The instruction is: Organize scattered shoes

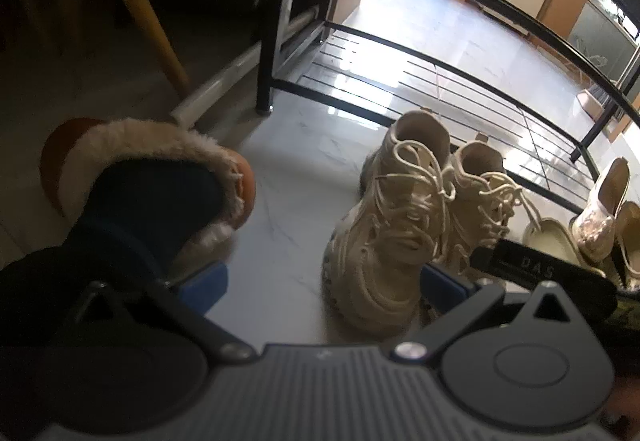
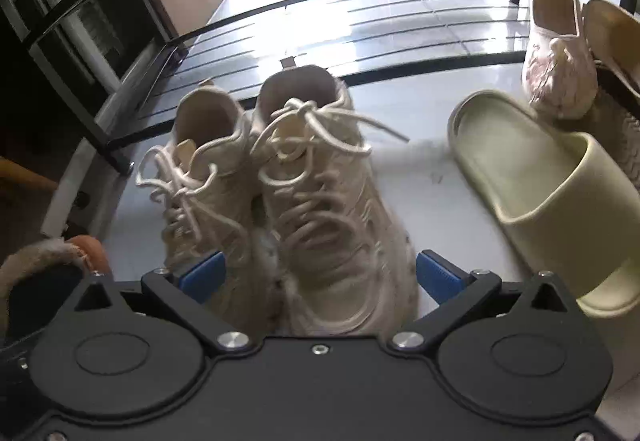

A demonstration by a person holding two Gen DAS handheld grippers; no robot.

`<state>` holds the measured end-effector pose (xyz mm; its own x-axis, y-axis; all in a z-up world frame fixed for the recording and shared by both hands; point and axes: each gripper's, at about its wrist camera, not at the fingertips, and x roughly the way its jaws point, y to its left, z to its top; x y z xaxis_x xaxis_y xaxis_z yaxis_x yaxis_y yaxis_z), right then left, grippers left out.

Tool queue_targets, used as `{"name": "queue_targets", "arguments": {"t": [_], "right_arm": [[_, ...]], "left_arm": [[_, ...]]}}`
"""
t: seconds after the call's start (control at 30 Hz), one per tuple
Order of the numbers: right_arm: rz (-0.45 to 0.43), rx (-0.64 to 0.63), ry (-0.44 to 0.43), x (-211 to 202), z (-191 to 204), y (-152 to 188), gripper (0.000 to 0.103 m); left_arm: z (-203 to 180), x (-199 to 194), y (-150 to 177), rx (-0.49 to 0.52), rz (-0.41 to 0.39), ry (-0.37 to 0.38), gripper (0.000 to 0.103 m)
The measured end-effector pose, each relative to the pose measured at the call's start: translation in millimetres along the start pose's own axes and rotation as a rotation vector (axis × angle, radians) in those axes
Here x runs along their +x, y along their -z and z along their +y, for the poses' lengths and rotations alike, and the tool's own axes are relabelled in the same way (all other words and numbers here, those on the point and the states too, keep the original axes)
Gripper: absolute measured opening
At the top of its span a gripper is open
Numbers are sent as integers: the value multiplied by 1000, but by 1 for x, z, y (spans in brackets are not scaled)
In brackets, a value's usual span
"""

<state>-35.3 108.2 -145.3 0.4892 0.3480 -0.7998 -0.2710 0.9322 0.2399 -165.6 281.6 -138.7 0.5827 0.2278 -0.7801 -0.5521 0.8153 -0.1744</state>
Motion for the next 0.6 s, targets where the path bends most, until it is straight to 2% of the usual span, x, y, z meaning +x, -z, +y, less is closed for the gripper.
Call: {"name": "queue_targets", "arguments": {"t": [0.17,0.37,0.47,0.6], "right_arm": [[35,-36,-9,6,11,3,103],[213,47,1,39,-6,21,103],[258,117,-6,50,-19,36,103],[285,20,14,64,-5,40,103]], "left_arm": [[2,2,0,-2,2,-6,102],[3,3,-1,-6,6,-9,102],[2,5,0,2,9,-14,102],[2,5,-2,-6,10,-17,102]]}}
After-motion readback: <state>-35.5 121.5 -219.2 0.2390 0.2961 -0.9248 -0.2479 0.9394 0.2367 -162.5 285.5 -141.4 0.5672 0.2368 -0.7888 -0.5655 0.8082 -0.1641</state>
